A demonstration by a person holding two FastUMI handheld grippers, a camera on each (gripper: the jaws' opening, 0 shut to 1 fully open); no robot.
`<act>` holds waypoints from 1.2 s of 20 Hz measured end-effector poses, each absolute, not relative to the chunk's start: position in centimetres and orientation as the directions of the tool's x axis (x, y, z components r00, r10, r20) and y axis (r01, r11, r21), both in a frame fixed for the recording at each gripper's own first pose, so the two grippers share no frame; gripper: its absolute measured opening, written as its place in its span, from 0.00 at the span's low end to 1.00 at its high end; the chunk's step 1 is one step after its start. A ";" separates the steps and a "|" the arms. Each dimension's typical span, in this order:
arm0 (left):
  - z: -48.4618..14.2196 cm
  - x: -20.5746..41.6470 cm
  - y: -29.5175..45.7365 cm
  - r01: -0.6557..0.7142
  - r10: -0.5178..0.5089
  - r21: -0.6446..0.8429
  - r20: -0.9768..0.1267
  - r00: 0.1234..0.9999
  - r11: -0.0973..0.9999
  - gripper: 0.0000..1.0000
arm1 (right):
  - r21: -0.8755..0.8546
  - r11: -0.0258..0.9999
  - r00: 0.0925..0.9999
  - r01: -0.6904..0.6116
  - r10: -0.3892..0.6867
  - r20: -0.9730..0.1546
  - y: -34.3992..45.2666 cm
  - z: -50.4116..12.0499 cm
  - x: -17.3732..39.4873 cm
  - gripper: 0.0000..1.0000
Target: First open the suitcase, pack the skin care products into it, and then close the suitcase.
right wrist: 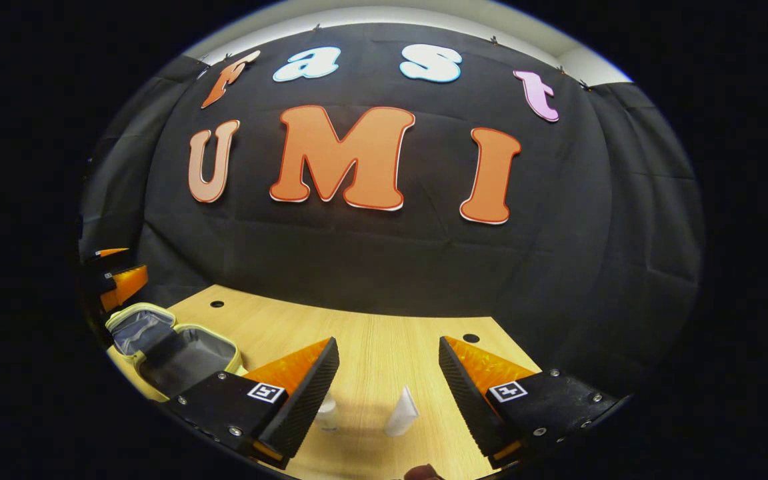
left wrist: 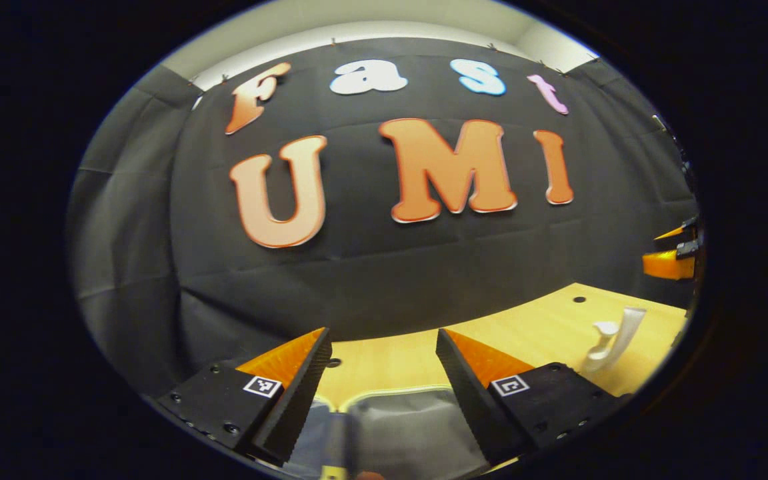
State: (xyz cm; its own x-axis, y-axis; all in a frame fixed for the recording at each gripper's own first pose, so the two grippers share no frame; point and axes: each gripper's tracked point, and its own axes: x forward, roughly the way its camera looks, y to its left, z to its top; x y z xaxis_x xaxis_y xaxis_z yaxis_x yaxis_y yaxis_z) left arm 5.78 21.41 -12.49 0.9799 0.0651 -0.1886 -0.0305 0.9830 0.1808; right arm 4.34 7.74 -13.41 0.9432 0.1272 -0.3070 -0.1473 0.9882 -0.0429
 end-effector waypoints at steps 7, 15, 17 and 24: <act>-17.0 6.8 6.5 0.131 -0.087 0.163 -0.253 0.964 0.978 0.99 | -0.002 0.974 0.895 -0.225 0.206 -0.396 4.0 -18.8 2.2 0.96; -24.1 6.2 -3.1 0.265 -0.215 0.114 -0.331 0.919 0.958 0.99 | -0.017 0.963 0.867 -0.268 0.233 -0.440 2.0 -23.9 1.6 0.96; -26.3 6.2 -4.6 0.285 -0.236 0.091 -0.357 0.904 0.954 0.99 | -0.016 0.961 0.864 -0.277 0.242 -0.441 1.9 -24.8 1.9 0.96; -35.2 7.3 -7.6 0.313 -0.271 0.002 -0.491 0.828 0.950 1.00 | 0.000 0.951 0.840 -0.309 0.273 -0.469 2.5 -28.6 2.7 0.96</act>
